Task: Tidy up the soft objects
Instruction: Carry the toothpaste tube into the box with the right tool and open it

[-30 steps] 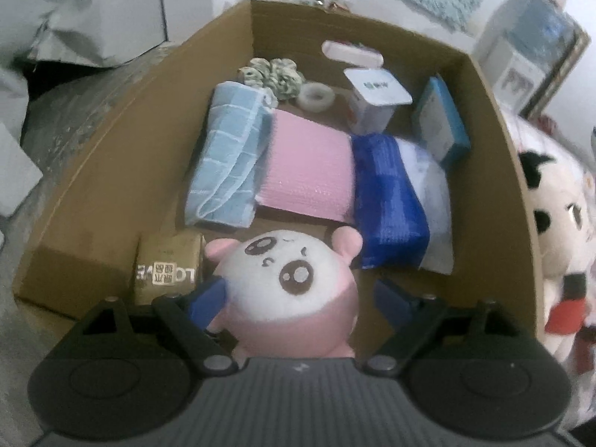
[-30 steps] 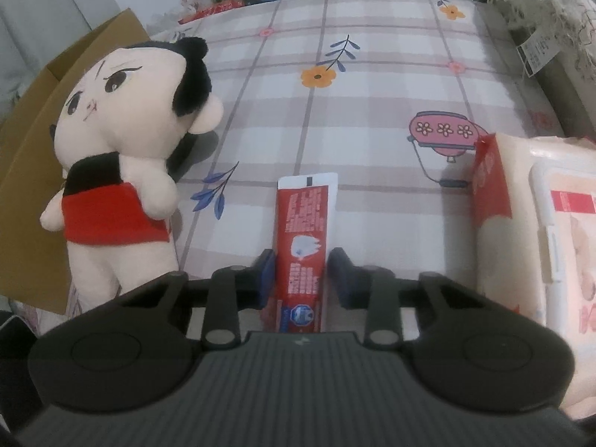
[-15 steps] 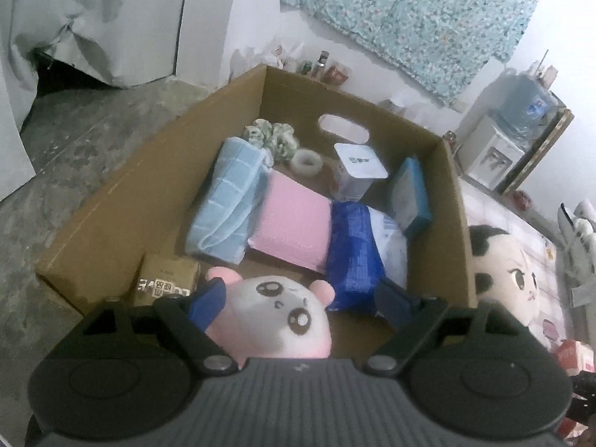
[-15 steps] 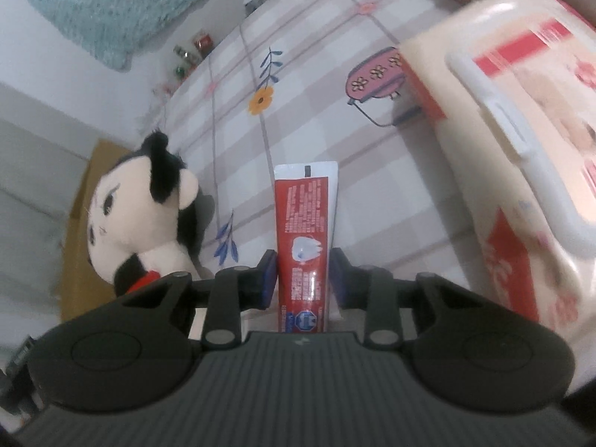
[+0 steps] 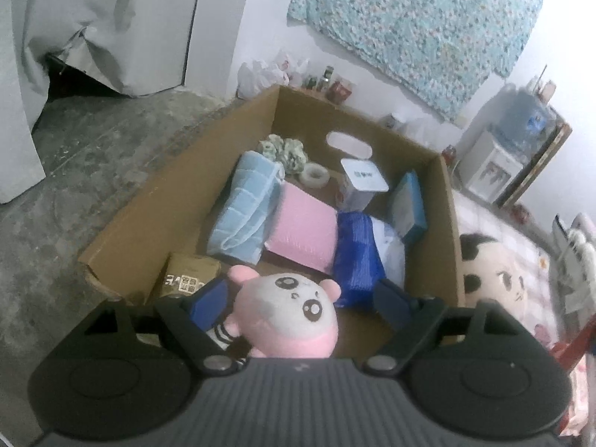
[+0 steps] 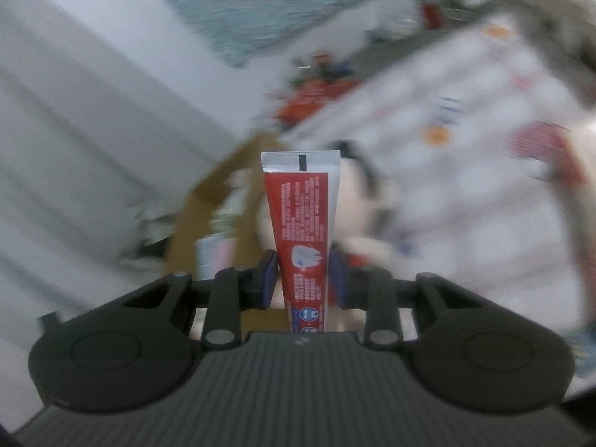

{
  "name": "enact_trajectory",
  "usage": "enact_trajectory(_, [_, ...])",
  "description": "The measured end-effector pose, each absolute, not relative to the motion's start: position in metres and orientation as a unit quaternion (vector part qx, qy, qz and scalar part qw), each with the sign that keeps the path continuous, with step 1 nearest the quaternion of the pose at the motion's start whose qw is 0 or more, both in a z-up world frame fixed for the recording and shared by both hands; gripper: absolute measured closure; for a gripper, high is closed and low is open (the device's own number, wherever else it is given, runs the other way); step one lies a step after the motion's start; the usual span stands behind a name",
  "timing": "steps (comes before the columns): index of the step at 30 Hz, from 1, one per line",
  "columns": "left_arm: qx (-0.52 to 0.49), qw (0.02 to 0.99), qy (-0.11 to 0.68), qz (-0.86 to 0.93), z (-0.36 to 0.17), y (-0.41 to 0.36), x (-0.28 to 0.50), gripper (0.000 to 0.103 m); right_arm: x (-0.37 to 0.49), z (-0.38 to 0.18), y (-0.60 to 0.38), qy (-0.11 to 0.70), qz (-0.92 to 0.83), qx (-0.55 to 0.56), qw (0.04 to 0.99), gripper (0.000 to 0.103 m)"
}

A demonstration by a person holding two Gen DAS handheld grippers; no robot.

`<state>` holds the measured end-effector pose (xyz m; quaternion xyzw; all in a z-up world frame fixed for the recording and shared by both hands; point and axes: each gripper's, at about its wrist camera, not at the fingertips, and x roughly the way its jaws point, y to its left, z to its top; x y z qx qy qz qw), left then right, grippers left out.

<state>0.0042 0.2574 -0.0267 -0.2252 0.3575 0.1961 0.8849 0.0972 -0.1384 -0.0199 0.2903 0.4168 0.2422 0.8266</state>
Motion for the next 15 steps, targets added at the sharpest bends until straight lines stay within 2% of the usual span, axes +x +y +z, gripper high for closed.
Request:
enact_trajectory(8, [-0.226, 0.896, 0.326, 0.198, -0.014, 0.273, -0.009, 0.016, 0.11, 0.042, -0.039, 0.394, 0.378, 0.257, 0.798, 0.074])
enact_trajectory(15, [-0.223, 0.906, 0.308, 0.186, -0.015, 0.282, -0.008, 0.016, 0.129, 0.027, 0.052, 0.455, 0.389, 0.171, 0.783, 0.074])
